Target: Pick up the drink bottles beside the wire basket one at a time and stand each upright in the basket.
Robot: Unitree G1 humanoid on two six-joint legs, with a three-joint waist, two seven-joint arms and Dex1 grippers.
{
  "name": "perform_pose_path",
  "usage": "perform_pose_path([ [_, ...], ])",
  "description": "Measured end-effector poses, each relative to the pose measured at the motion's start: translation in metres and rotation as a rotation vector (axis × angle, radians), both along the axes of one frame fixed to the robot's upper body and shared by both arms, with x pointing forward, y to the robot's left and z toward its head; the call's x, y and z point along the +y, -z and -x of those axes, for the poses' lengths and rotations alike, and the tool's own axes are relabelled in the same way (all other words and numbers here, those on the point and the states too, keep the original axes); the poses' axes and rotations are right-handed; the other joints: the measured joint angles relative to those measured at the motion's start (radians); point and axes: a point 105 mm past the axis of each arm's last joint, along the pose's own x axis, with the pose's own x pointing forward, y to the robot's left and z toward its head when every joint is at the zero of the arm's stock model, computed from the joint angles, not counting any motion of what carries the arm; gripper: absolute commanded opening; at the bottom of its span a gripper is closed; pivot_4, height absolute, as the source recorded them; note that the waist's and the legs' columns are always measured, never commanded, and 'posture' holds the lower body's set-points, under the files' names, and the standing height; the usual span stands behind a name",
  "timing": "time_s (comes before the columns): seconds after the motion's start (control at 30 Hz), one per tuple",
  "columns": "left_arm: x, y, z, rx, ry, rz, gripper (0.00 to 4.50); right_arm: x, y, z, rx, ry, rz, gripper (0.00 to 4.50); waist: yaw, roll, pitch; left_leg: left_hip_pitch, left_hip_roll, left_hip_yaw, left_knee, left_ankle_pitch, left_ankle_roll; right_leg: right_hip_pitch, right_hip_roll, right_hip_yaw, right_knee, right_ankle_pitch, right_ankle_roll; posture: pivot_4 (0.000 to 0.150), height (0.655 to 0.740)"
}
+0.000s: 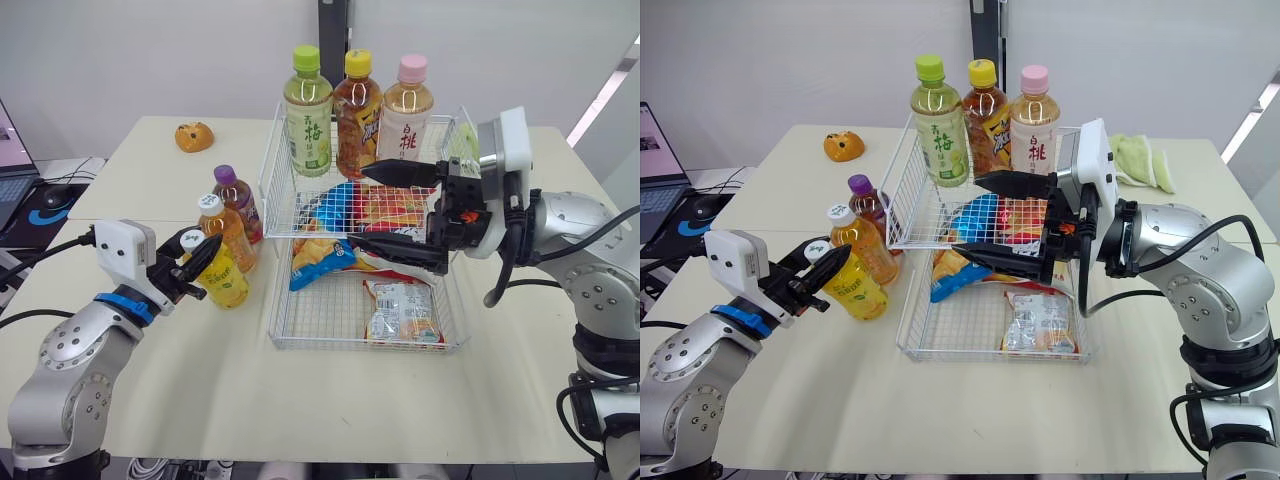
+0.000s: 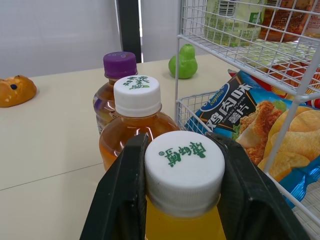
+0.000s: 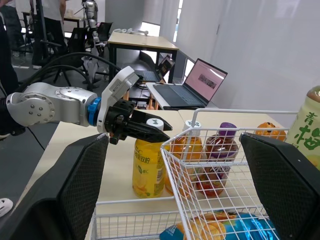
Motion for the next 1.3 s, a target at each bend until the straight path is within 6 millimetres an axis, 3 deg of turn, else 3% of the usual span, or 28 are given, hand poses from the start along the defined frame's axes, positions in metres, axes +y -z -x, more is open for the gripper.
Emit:
perform_pose_path([
  [0.17,0.001,-0.001,0.002,0.004,0.021,0.002,1.38,0.0,0.001,0.0,0.004,0.001,0.001,4.5,0.0,0.0,0.0,0.0,0.0,0.0,0.0,0.0,0.0,0.0,0.0,0.0,0.0,0.0,0.0,0.15,0.74],
  [0.27,-0.001,-0.01,0.006,0.038,0.134,0.019,1.38,-0.001,0.001,0.0,0.004,-0.003,0.003,4.5,-0.001,0.0,0.0,-0.001,0.0,0.0,0.0,0.0,0.0,-0.001,0.0,-0.001,0.0,0.0,0.0,0.15,0.74],
  [0.53,0.005,-0.101,0.02,0.062,0.409,-0.033,1.38,-0.002,0.001,0.001,0.013,-0.017,-0.003,4.5,-0.003,0.001,0.001,-0.001,0.0,-0.001,0.0,0.0,0.0,0.0,0.0,-0.001,-0.003,0.0,0.0,0.15,0.74],
  [0.7,0.005,-0.145,0.023,0.071,0.497,-0.041,1.38,-0.006,0.005,-0.002,0.03,0.005,-0.008,4.5,-0.002,0.001,0.002,-0.002,0.0,-0.001,-0.001,0.0,0.0,-0.001,0.0,-0.001,-0.004,0.0,0.0,0.15,0.74],
  [0.87,-0.012,-0.192,0.021,-0.007,0.627,-0.02,1.38,-0.01,0.004,-0.003,0.022,0.037,-0.012,4.5,-0.002,0.001,0.002,-0.003,-0.001,-0.001,-0.001,0.0,0.0,-0.001,0.0,-0.001,-0.005,0.0,0.0,0.15,0.74],
  [1.03,-0.033,-0.225,0.013,-0.059,0.736,-0.032,1.38,-0.015,0.005,-0.003,0.017,0.077,-0.01,4.5,-0.004,0.001,0.002,-0.004,-0.001,-0.001,-0.001,0.0,0.0,-0.003,0.001,-0.001,-0.003,0.0,0.0,0.15,0.74],
  [1.1,-0.049,-0.235,0.009,-0.068,0.813,-0.057,1.38,-0.018,0.005,-0.003,0.013,0.101,-0.006,4.5,-0.004,0.001,0.002,-0.005,-0.001,-0.001,0.0,0.0,0.0,-0.004,0.001,-0.001,-0.003,0.0,0.0,0.15,0.74],
  [1.3,-0.09,-0.243,-0.006,-0.08,1.008,-0.073,1.38,-0.031,0.011,-0.002,0.006,0.212,0.007,4.5,-0.001,0.0,0.003,-0.007,-0.001,-0.002,0.001,0.0,0.0,-0.005,0.0,-0.001,-0.002,0.0,0.0,0.15,0.74],
])
